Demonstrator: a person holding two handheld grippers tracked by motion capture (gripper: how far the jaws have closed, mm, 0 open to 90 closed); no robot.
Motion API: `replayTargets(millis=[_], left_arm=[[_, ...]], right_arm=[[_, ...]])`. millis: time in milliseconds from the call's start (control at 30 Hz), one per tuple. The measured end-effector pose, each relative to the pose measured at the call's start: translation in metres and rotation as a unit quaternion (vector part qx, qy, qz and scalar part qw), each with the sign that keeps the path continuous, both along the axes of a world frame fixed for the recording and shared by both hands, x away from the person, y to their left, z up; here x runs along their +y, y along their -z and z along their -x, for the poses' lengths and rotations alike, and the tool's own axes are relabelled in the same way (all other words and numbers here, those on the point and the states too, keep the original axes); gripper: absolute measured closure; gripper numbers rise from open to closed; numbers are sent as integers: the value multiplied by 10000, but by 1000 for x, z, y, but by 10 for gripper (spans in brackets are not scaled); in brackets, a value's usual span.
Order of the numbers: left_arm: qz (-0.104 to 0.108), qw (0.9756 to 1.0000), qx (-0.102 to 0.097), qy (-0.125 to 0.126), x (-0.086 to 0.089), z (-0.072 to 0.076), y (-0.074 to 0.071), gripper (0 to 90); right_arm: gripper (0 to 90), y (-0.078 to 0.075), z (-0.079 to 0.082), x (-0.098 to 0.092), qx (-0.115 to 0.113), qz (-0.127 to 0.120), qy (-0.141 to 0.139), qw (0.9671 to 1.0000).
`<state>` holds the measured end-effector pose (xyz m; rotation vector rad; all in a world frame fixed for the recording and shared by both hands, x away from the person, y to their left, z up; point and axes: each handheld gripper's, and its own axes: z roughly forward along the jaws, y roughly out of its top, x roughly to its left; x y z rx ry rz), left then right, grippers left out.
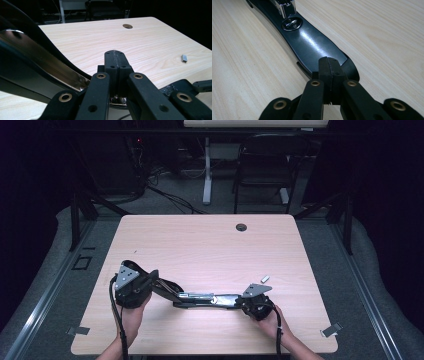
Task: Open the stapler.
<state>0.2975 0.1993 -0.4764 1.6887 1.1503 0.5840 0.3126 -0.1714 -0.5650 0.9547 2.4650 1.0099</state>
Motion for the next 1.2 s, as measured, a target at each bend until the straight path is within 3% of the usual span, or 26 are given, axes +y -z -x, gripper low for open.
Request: replayTargets(millis=[133,333,400,500,600,800,933,1000,1033,1067,1100,1200], left_arm=[[-17,9999,-145,44,-1,3,-5,876],[-64,9991,69,424,-3,8,-9,691],[-29,9986,114,507,-2,10,-9,595],[-108,9980,52,619,-1,13,-13,526],[-228,9959,171,857,-1,14,-11,455],[-488,9892,569,1256,-1,18,-2,357],[-498,9842,841,1474,3,16,3,301],[-513,9810,970,1602,4,16,5,264],[-550,9782,1052,1705,3,16,6,248],[-571,9771,1075,1746,2,16,7,222],[-593,9761,1110,1774,1,16,7,204],[-686,9729,1180,1866,-2,16,9,160]], right_arm=[[900,0,-1,-1,62,-50,16,10000],[900,-3,-3,0,191,27,52,9998],[850,-4,-3,0,230,109,31,9997],[756,-6,-6,-4,430,82,-53,9990],[656,-8,-13,-7,759,30,-102,9971],[552,-10,-19,-9,1020,268,-231,9942],[456,-14,-19,-8,1039,321,-234,9938],[388,-15,-20,-9,1050,431,-196,9933],[345,-16,-21,-10,1107,504,-178,9924],[299,-17,-22,-10,1284,622,-113,9897],[278,-18,-22,-11,1330,609,-117,9892],[197,-21,-20,-11,1294,664,-97,9893]])
